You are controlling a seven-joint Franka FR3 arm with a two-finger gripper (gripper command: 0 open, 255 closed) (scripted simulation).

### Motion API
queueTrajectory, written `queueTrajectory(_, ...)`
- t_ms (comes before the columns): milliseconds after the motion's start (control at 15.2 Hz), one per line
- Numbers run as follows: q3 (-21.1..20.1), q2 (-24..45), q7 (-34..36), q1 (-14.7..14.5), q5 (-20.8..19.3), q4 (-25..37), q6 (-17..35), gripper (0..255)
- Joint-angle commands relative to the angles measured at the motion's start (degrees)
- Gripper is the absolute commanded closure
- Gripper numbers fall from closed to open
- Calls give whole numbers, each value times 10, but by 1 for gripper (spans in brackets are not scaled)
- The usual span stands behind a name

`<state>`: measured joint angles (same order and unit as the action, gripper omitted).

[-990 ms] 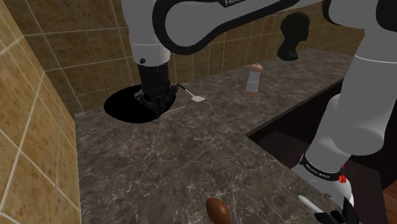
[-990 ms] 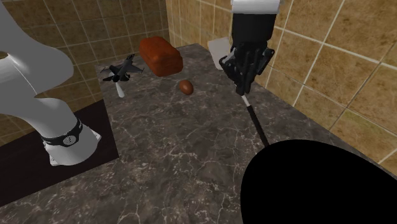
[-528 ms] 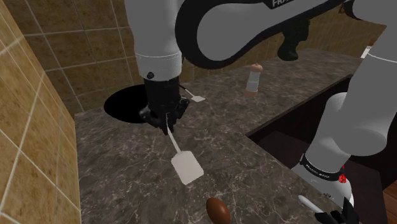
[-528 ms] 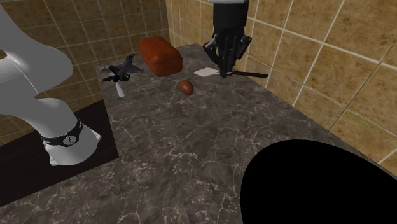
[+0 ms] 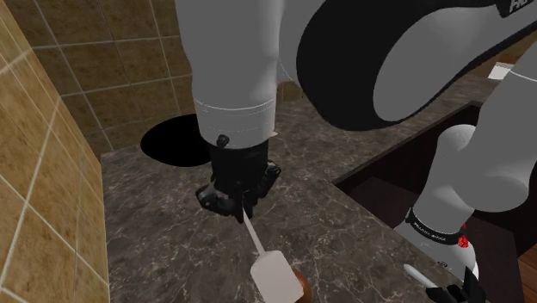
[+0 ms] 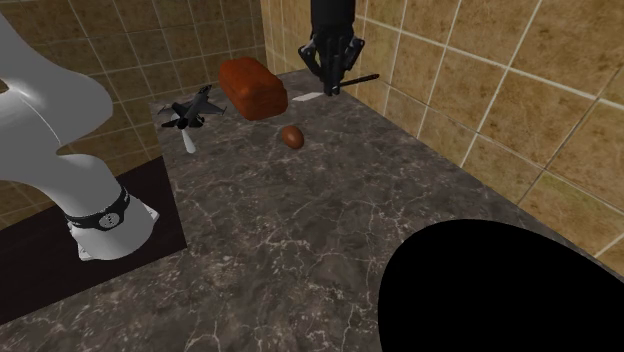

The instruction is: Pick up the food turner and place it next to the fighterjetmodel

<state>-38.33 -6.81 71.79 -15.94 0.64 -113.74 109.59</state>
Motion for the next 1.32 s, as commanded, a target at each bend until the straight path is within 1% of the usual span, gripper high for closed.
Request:
queueTrajectory(0,-16,-5,28,-13,4,1,-5,255)
queueTrajectory(396,-65,-6,110,-47,9,7,-13,255)
queueTrajectory(726,-112,17,190,-75,-6,30,-21,255)
queueTrajectory(990,-152,56,265,-100,-35,60,-31,255)
queueTrajectory(1254,-187,115,351,-138,-85,103,-46,255)
